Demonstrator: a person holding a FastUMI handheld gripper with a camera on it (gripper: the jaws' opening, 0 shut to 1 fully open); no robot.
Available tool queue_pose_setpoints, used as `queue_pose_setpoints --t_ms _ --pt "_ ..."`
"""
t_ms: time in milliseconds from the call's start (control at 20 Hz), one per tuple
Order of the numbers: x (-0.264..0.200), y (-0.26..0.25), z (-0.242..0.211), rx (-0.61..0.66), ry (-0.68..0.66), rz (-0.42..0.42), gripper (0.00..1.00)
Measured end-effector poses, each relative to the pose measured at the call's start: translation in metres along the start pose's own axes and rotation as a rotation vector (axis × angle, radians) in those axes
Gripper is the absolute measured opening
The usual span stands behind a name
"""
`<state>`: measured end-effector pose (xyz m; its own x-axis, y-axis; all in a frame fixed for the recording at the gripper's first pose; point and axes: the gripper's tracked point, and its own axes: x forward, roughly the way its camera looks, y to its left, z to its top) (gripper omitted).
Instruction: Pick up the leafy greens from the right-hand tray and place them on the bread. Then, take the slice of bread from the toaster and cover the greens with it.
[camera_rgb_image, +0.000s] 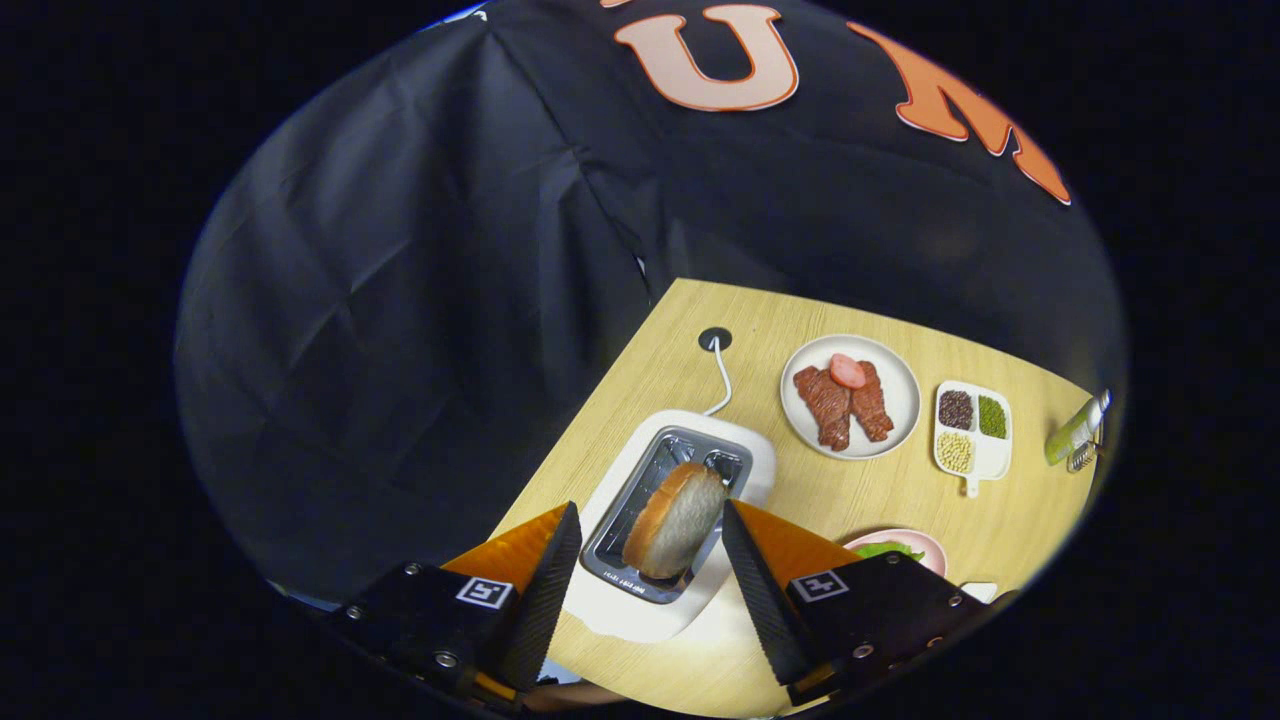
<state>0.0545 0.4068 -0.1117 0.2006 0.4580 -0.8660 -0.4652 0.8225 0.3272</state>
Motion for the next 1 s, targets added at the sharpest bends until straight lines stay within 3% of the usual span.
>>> queue_pose_setpoints --t_ms 500,850,1000 --pt "0.038 -0.021 -0.025 0.15 0.135 -0.029 0.61" --pt "0.037 -0.046 -0.018 0.307 0.074 0.006 0.2" --pt "0.029 -0.045 -0.017 0.321 0.04 0.053 0.14"
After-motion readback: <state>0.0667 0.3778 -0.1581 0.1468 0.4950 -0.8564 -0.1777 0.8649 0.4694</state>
